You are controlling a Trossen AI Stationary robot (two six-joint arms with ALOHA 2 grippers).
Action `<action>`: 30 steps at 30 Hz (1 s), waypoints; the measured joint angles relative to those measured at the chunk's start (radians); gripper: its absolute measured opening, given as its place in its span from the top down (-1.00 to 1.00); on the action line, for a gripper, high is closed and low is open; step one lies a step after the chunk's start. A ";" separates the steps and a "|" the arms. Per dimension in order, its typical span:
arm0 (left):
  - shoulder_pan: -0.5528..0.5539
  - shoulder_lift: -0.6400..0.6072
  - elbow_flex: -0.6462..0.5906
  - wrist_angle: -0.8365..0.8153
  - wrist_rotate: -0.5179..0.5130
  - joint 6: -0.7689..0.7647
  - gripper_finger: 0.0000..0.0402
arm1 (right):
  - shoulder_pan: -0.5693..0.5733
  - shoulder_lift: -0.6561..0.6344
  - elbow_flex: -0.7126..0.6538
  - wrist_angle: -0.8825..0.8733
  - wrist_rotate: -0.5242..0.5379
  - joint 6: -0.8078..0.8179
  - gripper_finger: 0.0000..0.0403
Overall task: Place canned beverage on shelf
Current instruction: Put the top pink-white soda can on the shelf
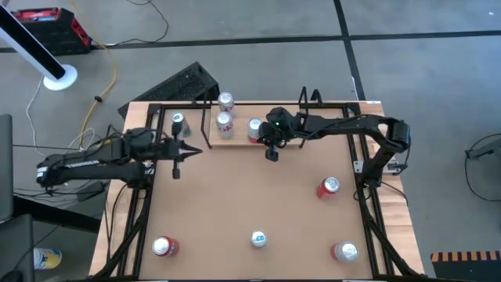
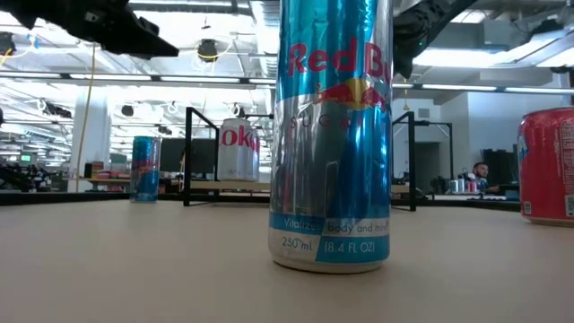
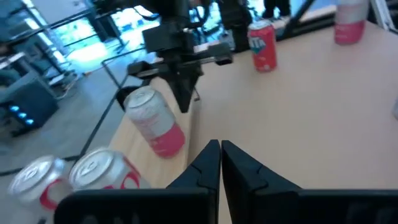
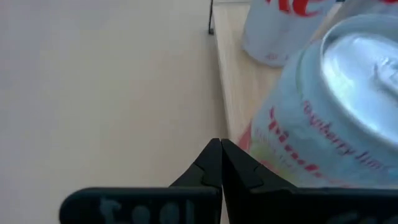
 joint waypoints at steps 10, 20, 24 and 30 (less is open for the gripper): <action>0.000 -0.078 -0.018 0.008 -0.017 -0.033 1.00 | -0.023 0.064 0.003 0.197 0.054 0.061 0.88; 0.000 -0.067 -0.018 0.012 -0.041 -0.035 1.00 | -0.074 0.155 0.002 0.394 0.055 0.144 0.88; 0.000 -0.067 -0.018 0.012 -0.041 -0.045 1.00 | -0.082 0.132 0.002 0.324 -0.017 0.146 0.88; 0.000 -0.066 -0.018 0.014 -0.058 -0.019 1.00 | -0.080 0.042 0.002 0.210 -0.021 0.072 0.88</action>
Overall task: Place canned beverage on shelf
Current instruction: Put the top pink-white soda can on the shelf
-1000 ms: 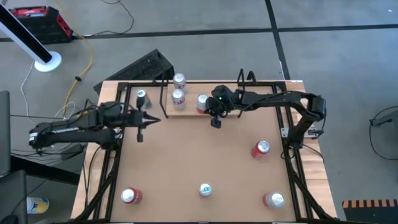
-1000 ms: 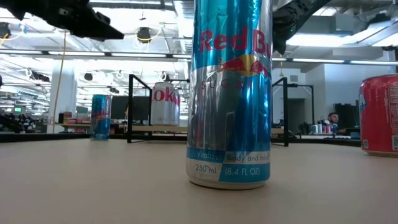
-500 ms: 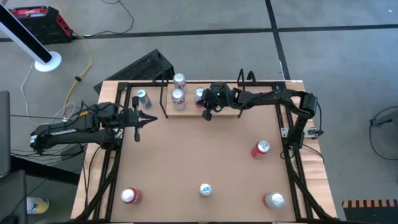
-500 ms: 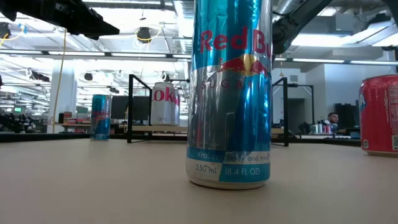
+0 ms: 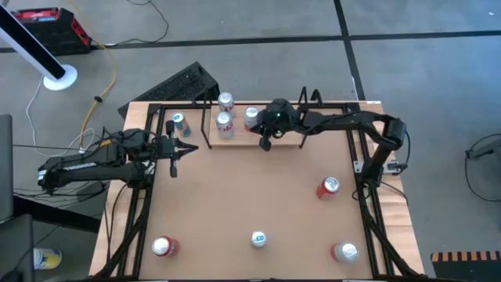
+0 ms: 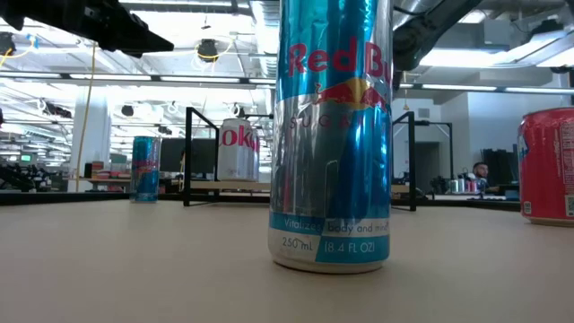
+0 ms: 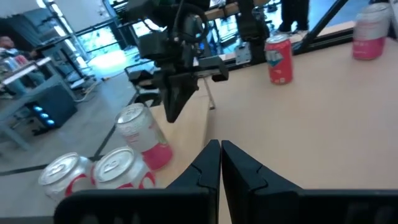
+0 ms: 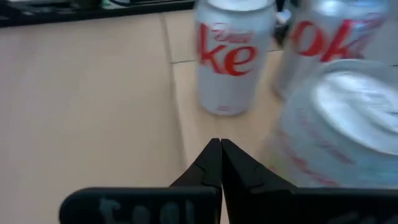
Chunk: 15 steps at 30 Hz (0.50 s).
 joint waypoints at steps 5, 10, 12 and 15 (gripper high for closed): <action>0.001 0.000 0.000 0.002 -0.038 0.008 1.00 | -0.042 -0.006 0.000 0.001 0.016 -0.016 0.88; 0.001 0.000 0.000 -0.001 -0.038 0.008 1.00 | -0.069 0.009 0.000 0.007 0.013 -0.032 0.88; 0.001 0.000 0.000 -0.001 -0.038 0.008 1.00 | -0.079 0.011 0.000 0.008 -0.001 -0.032 0.88; 0.001 0.000 0.000 -0.001 -0.043 0.009 1.00 | -0.085 0.019 0.000 0.049 -0.010 -0.035 0.88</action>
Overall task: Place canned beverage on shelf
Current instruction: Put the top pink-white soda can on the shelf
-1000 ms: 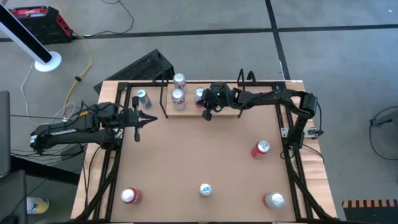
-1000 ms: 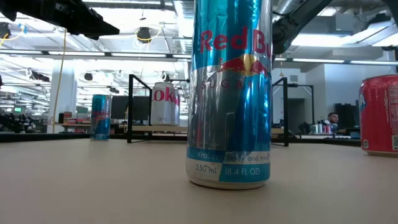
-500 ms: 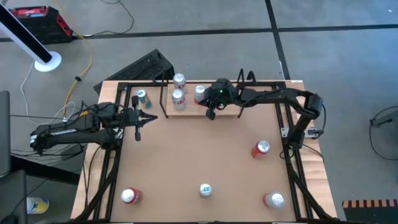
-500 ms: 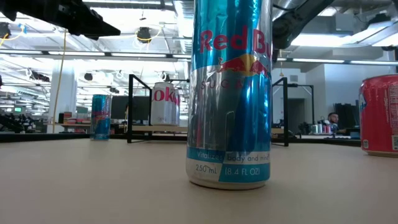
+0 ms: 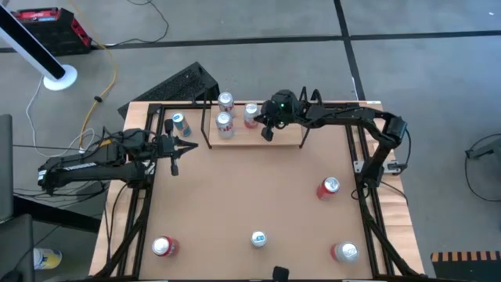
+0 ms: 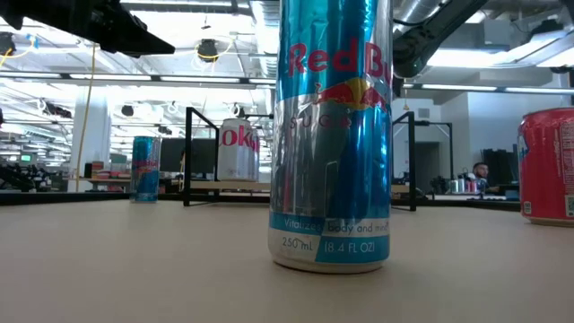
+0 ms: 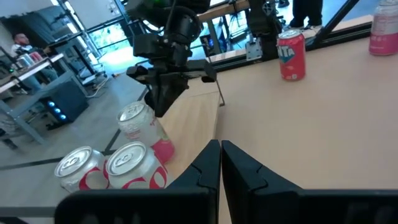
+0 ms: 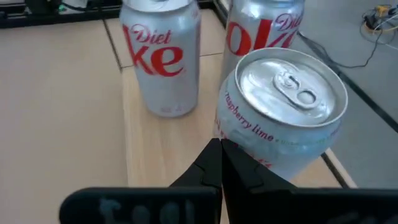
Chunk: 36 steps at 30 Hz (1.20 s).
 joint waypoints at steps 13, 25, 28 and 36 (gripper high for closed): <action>0.000 0.000 0.000 -0.001 -0.021 -0.006 1.00 | -0.014 0.028 0.000 0.124 0.002 0.044 0.88; 0.000 0.000 0.000 -0.001 -0.021 -0.009 1.00 | -0.027 0.055 0.000 0.194 0.006 0.056 0.88; 0.000 0.000 0.000 -0.001 -0.021 -0.010 1.00 | -0.037 0.056 0.000 0.220 0.006 0.056 0.88; 0.000 0.000 0.000 -0.001 -0.021 -0.020 1.00 | -0.053 0.073 0.000 0.245 0.004 0.060 0.88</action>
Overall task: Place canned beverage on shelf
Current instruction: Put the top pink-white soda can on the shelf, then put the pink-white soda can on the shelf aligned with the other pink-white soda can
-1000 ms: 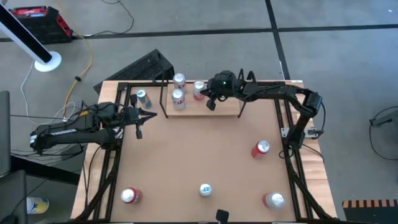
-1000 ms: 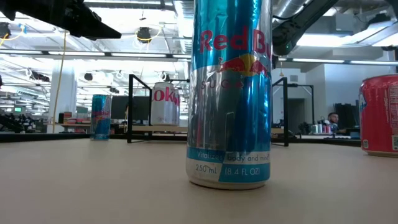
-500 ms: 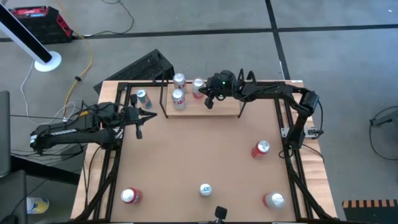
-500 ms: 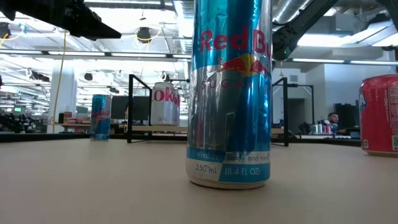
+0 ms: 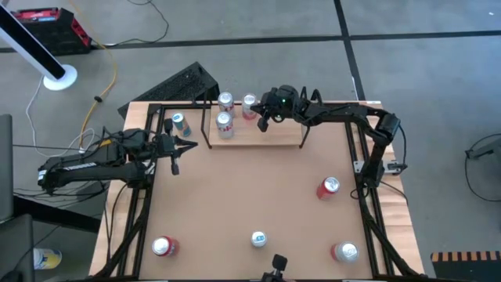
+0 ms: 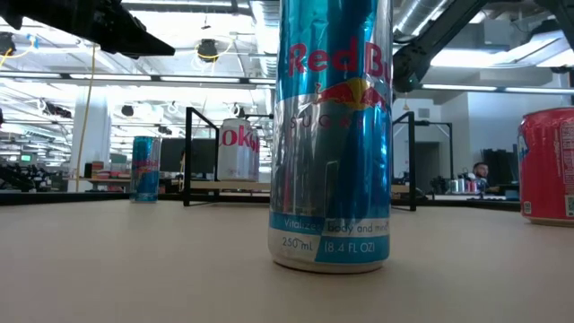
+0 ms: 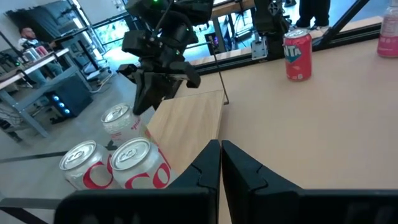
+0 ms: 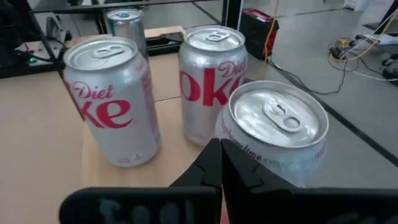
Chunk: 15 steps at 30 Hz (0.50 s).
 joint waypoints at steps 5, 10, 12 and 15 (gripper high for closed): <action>0.000 0.000 0.000 0.000 0.000 0.000 1.00 | -0.006 0.003 0.000 0.007 0.000 0.000 0.88; 0.000 0.000 0.000 -0.005 0.000 0.000 1.00 | 0.001 -0.010 0.000 -0.003 -0.012 0.022 0.88; 0.000 0.000 0.000 -0.012 0.000 0.000 1.00 | 0.012 -0.045 -0.001 -0.021 -0.051 0.051 0.88; 0.000 0.000 0.000 -0.024 0.000 0.013 1.00 | 0.047 -0.136 -0.001 -0.109 -0.097 0.072 0.88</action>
